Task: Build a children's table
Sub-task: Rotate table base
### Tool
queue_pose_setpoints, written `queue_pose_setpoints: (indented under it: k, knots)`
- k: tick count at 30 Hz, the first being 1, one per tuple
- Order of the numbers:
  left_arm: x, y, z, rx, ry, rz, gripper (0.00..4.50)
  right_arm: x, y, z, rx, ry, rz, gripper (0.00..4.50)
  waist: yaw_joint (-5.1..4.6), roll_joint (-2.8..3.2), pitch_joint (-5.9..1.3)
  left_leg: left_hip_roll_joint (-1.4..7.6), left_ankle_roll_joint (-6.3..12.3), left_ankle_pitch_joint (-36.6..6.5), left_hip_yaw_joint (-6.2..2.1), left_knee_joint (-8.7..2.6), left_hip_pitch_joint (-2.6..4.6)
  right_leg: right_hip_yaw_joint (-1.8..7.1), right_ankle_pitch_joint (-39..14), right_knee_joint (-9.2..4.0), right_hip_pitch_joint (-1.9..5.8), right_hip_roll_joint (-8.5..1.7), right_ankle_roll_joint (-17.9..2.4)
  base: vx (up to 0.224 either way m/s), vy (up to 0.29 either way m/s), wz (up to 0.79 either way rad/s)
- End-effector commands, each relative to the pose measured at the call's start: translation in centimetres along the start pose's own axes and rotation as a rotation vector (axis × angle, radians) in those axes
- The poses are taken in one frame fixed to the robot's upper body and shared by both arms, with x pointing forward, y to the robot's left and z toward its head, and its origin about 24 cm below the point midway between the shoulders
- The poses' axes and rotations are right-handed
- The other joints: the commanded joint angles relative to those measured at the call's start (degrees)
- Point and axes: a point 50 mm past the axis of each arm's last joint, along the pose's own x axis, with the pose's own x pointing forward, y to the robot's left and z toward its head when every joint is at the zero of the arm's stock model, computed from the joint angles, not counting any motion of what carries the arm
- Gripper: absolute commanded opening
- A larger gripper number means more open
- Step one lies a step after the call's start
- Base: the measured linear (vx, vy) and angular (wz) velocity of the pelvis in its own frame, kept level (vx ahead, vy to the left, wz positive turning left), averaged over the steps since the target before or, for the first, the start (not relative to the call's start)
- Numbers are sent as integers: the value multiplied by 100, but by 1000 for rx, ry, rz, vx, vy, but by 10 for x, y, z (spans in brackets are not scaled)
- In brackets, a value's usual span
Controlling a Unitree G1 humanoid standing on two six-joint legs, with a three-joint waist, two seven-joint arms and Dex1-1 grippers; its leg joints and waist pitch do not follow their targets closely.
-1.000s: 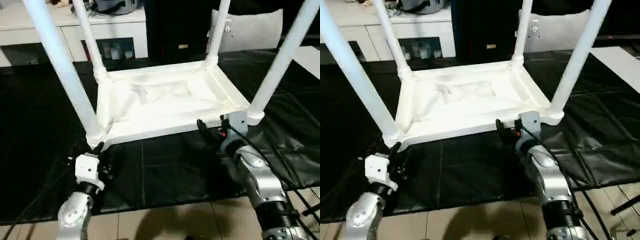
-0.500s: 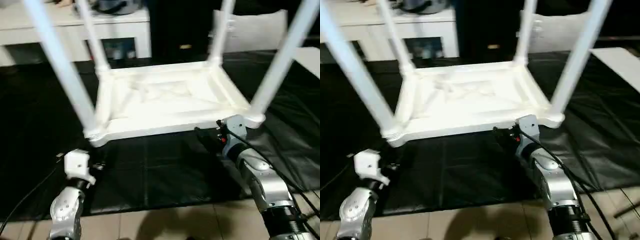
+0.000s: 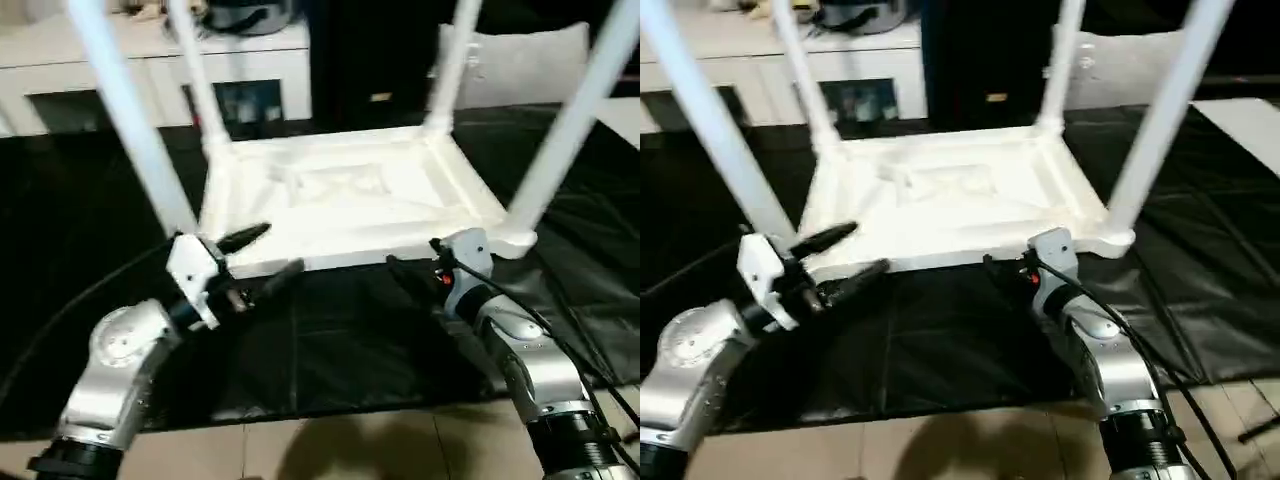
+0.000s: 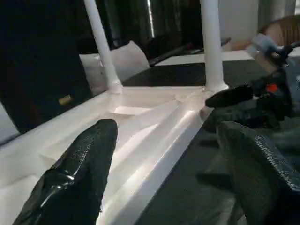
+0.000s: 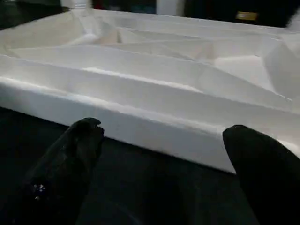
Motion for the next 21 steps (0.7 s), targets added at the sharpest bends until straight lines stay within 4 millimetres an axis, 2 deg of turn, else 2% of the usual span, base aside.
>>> queue_pose_setpoints:
  k: [1, 4, 5, 6, 7, 9, 11, 14, 15, 21]
  knots:
    - [-7, 10, 10, -23, 1, 74, 372, -1, 3, 2, -9, 5, 24, 450, -21, -42, -291, 87, 189, -1289, -30, -406, -78, 303, -3029, -545, 324, -353, -8, 0, 0, 0]
    - [-16, 12, 9, -39, 36, 97, 372, -1, 5, 2, -12, 8, 42, 450, -99, -52, -289, 73, 265, -1353, -39, -406, -75, 286, -2902, -550, 306, -310, -66, 0, 0, 0]
    - [-26, 15, 6, -46, 76, 125, 372, -2, 5, 1, -12, 11, 49, 450, -108, -48, -293, 66, 294, -1326, -32, -395, -68, 284, -2864, -551, 301, -305, -85, 0, 0, 0]
    - [-26, 15, 6, -46, 76, 125, 372, -2, 5, 1, -12, 11, 49, 450, -111, -51, -299, 73, 297, -1295, -36, -399, -80, 287, -2800, -530, 310, -304, -102, 0, 0, 0]
    - [-39, 22, 3, -59, 122, 176, 372, -3, 6, 1, -12, 14, 55, 450, -119, -44, -299, 82, 310, -1270, -40, -406, -83, 293, -2723, -512, 308, -300, -119, 0, 0, 0]
    - [-51, 28, 0, -72, 154, 221, 372, -3, 7, 0, -13, 16, 61, 450, -130, -26, -297, 76, 337, -1241, -32, -402, -78, 294, -2658, -517, 298, -290, -150, 0, 0, 0]
    - [-56, 30, -1, -78, 165, 238, 372, -3, 7, 0, -13, 18, 64, 450, -123, -23, -293, 74, 350, -1243, -27, -403, -67, 292, -2663, -526, 293, -287, -179, 0, 0, 0]
    - [-83, 39, -5, -106, 199, 301, 372, -4, 9, -3, -13, 27, 76, 450, -98, -18, -292, 88, 345, -1300, -35, -410, -55, 300, -2677, -522, 284, -304, -207, 0, 0, 0]
    - [-83, 39, -5, -106, 199, 301, 372, -4, 9, -3, -13, 27, 76, 450, -101, -27, -285, 88, 341, -1328, -34, -415, -66, 300, -2704, -522, 287, -307, -208, 0, 0, 0]
    - [-98, 53, -4, -107, 227, 374, 372, -5, 9, -8, -15, 55, 78, 450, -96, -10, -247, 71, 283, -1637, -47, -428, -20, 272, -3111, -594, 263, -300, -45, 0, 0, 0]
